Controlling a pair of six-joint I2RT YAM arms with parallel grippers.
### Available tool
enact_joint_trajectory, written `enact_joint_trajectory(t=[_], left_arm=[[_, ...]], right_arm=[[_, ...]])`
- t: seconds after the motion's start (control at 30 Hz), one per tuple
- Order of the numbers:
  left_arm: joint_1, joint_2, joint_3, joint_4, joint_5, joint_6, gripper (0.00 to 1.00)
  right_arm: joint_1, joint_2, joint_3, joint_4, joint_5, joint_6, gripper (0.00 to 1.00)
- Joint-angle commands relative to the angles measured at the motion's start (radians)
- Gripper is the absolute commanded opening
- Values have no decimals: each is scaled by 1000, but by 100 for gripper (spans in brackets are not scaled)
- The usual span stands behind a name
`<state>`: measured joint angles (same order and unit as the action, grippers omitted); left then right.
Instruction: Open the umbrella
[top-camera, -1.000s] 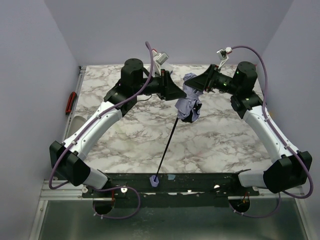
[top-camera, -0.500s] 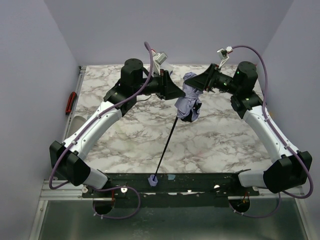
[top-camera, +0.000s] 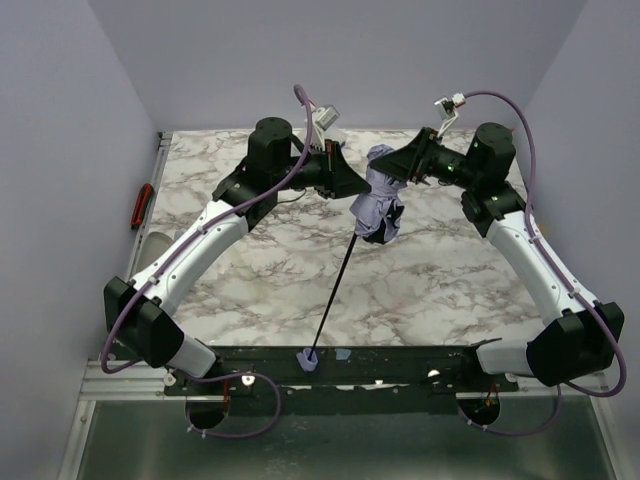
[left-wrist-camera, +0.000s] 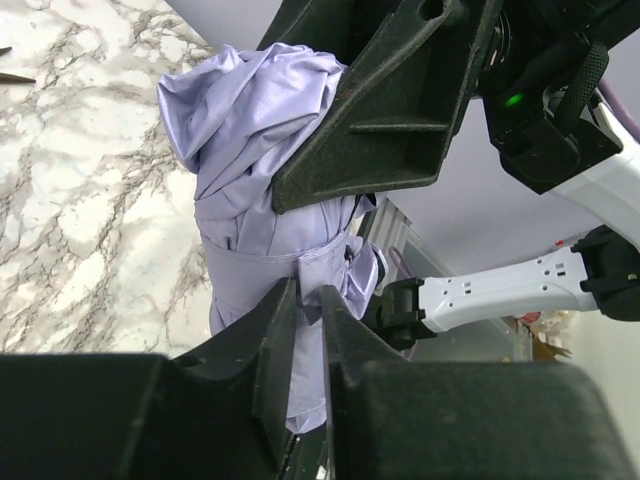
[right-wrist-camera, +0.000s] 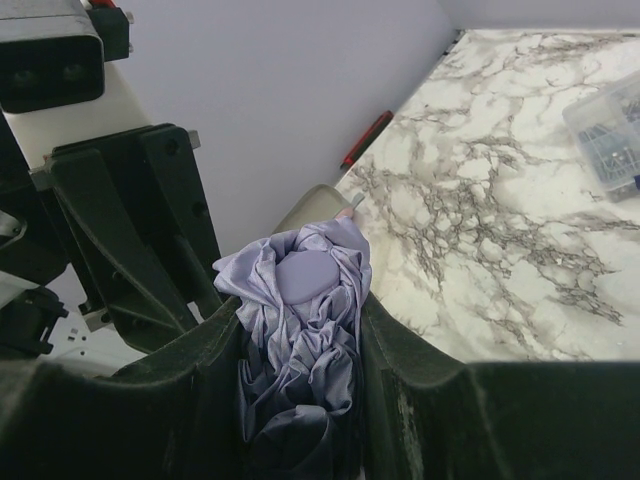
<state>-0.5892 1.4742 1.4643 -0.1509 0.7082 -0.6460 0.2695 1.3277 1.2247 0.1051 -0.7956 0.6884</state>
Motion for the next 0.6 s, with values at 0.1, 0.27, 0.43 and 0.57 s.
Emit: enact_joint_trajectory(t=[0.1, 0.27, 0.43, 0.57], left_arm=[[-41, 18, 61, -10, -18, 45, 3], [-78, 2, 78, 65, 81, 79, 0], [-137, 9, 92, 56, 111, 152, 0], [-157, 49, 132, 24, 103, 186, 0]], right_arm=[[29, -1, 17, 0, 48, -11, 1], [30, 2, 16, -38, 121, -27, 1], [29, 14, 17, -41, 190, -26, 1], [29, 26, 27, -21, 197, 0, 1]])
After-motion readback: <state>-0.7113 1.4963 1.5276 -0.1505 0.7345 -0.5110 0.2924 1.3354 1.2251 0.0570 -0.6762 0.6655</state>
